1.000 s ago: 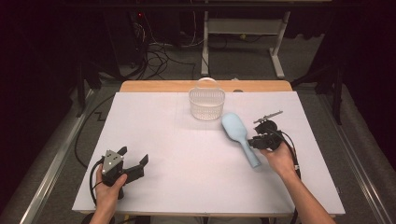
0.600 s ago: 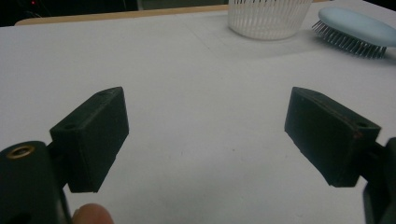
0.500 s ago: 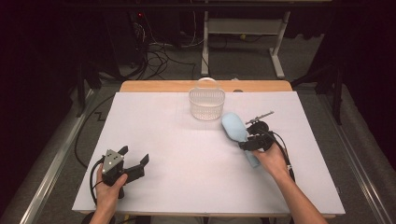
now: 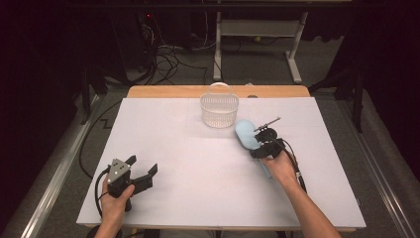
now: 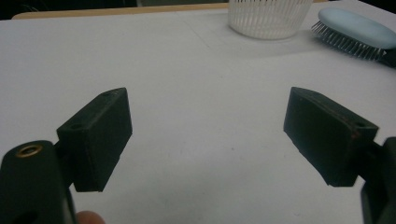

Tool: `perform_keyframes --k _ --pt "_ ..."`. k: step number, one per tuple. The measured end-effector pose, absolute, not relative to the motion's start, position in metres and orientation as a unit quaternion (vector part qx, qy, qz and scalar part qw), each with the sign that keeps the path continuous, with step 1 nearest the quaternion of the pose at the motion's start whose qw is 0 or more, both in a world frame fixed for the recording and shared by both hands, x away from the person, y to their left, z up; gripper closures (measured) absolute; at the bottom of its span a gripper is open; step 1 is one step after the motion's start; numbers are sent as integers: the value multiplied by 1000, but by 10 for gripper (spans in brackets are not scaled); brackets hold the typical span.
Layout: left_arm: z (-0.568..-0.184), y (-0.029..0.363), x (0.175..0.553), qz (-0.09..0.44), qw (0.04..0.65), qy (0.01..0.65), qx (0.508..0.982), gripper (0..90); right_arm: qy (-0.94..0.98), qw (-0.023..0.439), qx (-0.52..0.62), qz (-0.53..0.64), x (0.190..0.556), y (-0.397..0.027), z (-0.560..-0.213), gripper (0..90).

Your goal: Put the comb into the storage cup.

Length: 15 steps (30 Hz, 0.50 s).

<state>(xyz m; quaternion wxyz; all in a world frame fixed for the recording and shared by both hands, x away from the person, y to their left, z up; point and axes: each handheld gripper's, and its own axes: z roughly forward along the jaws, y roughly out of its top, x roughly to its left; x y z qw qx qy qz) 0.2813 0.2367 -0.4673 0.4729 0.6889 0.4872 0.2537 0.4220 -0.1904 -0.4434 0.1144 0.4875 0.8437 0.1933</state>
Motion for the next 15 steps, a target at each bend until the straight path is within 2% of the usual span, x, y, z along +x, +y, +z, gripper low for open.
perform_keyframes --k 3,8,15 --pt "-467 239 281 258 472 490 686 164 844 116 489 186 423 -189 -443 600" --pt "-469 237 284 253 467 489 692 160 849 116 485 173 426 -188 -441 679" --pt "-471 230 285 259 448 476 711 156 847 124 484 179 424 -189 -441 700"
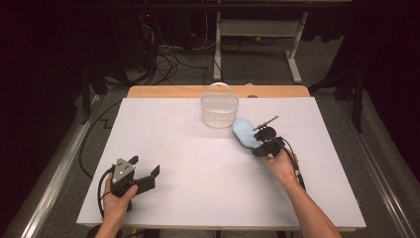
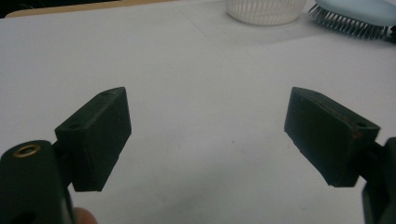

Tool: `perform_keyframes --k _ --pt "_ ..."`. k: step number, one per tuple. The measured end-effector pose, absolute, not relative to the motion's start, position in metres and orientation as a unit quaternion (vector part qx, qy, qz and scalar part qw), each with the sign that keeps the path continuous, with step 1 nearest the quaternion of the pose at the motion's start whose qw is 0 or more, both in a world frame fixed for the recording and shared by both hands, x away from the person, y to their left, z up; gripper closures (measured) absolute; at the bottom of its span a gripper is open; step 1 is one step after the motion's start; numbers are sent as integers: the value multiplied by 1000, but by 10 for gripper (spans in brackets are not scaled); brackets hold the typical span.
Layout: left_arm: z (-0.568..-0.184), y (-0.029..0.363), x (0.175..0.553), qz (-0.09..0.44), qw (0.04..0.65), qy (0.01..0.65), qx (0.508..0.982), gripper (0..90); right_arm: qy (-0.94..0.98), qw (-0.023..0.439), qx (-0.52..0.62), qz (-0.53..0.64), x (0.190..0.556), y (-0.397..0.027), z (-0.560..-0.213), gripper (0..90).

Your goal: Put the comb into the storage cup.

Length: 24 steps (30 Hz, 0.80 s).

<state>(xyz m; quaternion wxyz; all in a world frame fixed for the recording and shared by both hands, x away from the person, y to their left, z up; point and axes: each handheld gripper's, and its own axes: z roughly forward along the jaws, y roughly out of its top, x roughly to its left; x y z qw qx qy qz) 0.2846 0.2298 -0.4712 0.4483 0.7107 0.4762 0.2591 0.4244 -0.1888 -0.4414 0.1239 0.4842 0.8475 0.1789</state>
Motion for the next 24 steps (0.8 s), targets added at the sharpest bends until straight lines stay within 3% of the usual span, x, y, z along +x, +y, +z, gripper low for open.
perform_keyframes --k 24 --pt "-465 236 291 260 451 492 698 161 828 127 455 303 390 -221 -408 701"
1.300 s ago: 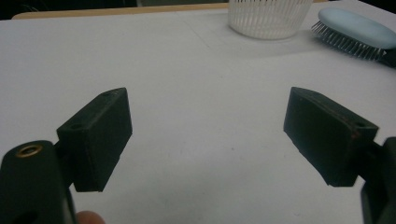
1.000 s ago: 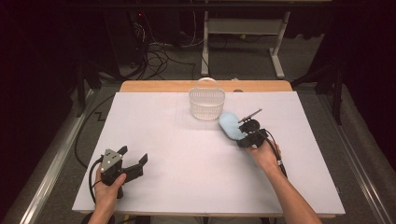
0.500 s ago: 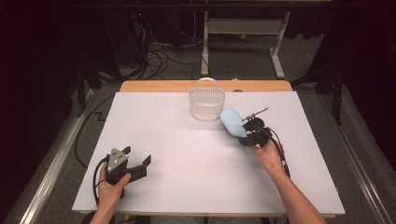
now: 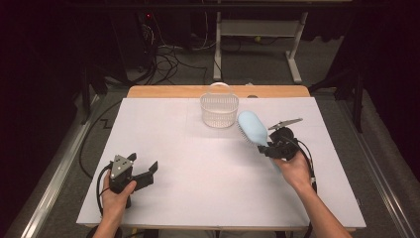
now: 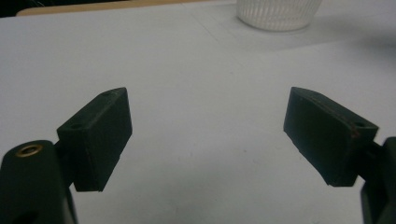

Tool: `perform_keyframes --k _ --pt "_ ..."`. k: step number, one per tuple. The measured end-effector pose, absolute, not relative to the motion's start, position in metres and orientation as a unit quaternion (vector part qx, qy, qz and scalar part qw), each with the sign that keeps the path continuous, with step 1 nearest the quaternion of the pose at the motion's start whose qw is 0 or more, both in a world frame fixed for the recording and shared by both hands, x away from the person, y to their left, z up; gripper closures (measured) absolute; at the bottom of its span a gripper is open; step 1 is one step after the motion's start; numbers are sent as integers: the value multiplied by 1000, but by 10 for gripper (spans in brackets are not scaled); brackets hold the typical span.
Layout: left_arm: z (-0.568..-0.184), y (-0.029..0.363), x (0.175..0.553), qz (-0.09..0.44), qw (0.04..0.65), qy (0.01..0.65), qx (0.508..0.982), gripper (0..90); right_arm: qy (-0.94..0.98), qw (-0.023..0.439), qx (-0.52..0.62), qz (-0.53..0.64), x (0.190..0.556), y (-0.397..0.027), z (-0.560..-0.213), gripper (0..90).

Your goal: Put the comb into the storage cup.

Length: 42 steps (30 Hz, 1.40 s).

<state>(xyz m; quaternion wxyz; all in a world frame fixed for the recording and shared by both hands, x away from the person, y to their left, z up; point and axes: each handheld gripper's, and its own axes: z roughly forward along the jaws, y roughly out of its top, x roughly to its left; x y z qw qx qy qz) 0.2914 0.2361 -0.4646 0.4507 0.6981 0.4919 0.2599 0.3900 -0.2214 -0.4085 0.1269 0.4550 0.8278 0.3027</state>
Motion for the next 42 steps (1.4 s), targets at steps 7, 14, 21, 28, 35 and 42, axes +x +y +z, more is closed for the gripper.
perform_keyframes --k 7,14,21,28,35,42 --pt "-462 233 291 262 442 494 701 157 822 124 446 331 372 -224 -410 701" --pt "-456 228 290 260 449 483 706 156 813 118 450 350 362 -236 -413 700" --pt "-458 218 289 257 445 466 720 157 802 117 442 385 344 -245 -417 700" --pt "-451 210 286 248 452 452 728 157 800 133 429 398 336 -244 -413 701" --pt "-443 201 290 232 466 445 729 155 804 122 427 396 334 -234 -420 700" --pt "-434 190 290 227 478 429 732 155 805 122 421 400 328 -229 -421 700"
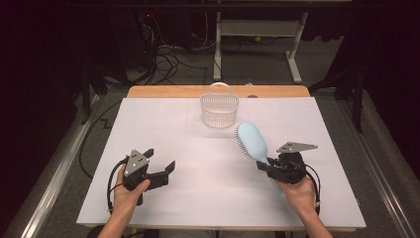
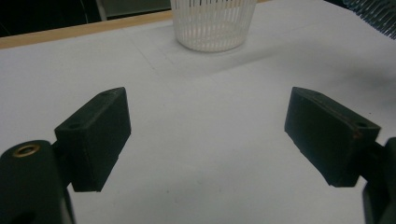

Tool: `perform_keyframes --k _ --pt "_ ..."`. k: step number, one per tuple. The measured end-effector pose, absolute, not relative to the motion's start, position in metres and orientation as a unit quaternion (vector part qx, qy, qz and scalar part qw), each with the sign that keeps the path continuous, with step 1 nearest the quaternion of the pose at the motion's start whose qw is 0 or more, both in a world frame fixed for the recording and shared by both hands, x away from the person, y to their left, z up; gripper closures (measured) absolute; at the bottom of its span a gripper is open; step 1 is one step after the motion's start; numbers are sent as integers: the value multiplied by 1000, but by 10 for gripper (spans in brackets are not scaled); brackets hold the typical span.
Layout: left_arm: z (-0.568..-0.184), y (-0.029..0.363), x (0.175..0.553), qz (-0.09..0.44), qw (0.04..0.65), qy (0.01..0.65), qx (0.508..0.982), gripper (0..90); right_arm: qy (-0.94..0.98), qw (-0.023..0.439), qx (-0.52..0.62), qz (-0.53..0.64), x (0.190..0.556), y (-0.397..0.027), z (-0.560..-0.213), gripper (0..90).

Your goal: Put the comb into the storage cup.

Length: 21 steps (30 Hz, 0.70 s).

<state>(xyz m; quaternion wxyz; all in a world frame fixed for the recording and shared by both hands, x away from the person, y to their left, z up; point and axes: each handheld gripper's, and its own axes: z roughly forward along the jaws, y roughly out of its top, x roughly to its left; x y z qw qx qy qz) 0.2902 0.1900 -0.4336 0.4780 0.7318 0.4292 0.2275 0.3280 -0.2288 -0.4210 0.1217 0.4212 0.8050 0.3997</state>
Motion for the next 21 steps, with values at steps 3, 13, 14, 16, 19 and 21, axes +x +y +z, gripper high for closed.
perform_keyframes --k 3,13,14,16,19,21 --pt "-432 187 290 227 479 430 730 154 805 119 419 402 327 -228 -422 701" --pt "-434 177 295 220 470 429 739 169 803 115 420 406 326 -229 -422 700" --pt "-434 175 296 218 471 428 740 167 803 114 421 406 325 -228 -422 700" --pt "-433 171 296 217 473 422 742 164 805 115 417 406 325 -227 -421 701" --pt "-431 165 297 212 476 416 745 161 807 116 411 409 323 -224 -421 700" --pt "-431 161 298 209 475 412 749 170 808 115 408 409 324 -222 -421 700"
